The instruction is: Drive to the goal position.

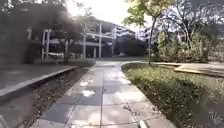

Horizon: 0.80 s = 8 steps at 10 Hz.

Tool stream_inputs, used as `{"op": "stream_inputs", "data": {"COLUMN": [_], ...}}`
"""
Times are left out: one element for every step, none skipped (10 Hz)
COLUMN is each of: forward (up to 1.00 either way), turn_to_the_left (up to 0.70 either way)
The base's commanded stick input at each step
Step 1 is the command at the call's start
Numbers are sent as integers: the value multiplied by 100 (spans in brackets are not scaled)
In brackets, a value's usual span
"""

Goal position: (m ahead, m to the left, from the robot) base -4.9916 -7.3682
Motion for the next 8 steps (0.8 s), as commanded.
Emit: {"op": "stream_inputs", "data": {"forward": [50,50,50,50,50,50,50,50], "turn_to_the_left": [0,0,0,0,0,0,0,0]}}
